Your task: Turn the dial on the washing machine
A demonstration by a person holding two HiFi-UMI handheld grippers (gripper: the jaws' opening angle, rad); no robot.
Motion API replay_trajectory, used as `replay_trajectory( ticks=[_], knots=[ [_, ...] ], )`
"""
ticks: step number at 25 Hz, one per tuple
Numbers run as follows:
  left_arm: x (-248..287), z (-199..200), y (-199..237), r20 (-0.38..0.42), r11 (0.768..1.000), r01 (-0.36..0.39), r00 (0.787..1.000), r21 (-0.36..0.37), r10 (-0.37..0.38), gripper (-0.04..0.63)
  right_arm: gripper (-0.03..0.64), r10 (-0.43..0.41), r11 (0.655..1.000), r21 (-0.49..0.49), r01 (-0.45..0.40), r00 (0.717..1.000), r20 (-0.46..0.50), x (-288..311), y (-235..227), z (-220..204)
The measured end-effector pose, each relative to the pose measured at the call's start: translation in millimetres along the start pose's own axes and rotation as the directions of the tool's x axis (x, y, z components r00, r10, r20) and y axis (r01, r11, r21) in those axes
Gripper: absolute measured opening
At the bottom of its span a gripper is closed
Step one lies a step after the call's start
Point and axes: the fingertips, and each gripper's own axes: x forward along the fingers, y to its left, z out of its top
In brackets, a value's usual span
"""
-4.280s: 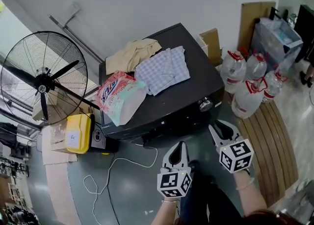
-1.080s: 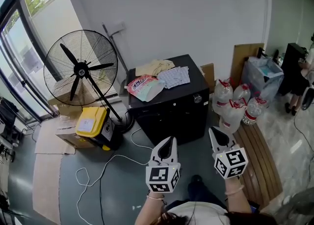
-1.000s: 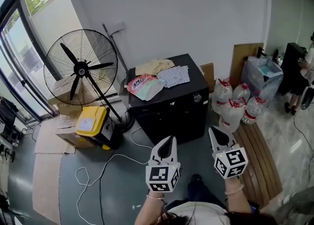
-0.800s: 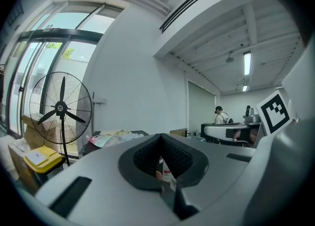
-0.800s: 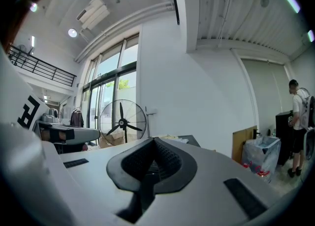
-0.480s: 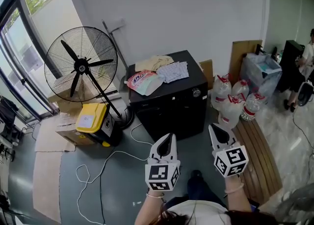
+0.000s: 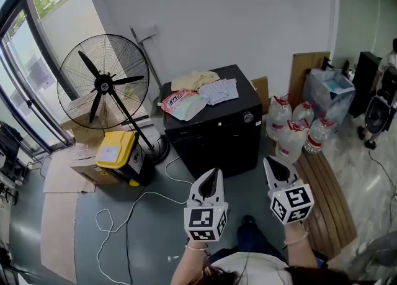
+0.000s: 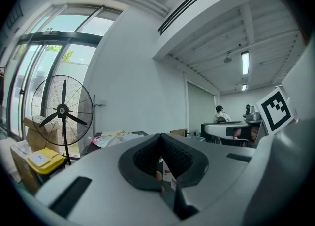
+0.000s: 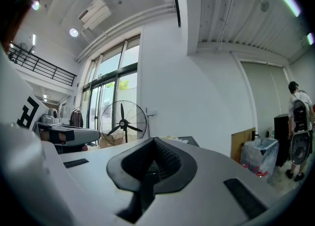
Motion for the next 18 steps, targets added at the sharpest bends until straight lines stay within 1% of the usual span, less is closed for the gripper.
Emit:
replay_trajectory(
  ticks=[7, 12, 18],
  knots=[
    [-4.4, -5.8, 0.1, -0.008, 1.000, -0.005, 1.000, -0.014, 0.005, 0.017, 0.026, 0.002, 1.000, -0.003, -0.002, 1.000, -0.004, -5.3, 4.1, -1.6],
    [-4.4, -5.0, -1.4, -0.005, 1.000, -0.003, 1.000, -0.019, 0.003, 0.017, 0.026, -0.006, 1.000, -0.022, 0.006, 1.000, -0.001, -8.9, 3.3, 0.0],
    [-5.5, -8.2, -2.7, -0.008, 1.000, -0.002, 1.000, -0.028, 0.002, 0.017, 0.026, -0.005, 1.000, -0.010, 0.005, 1.000, 0.003, -11.5, 1.1, -2.4]
  ],
)
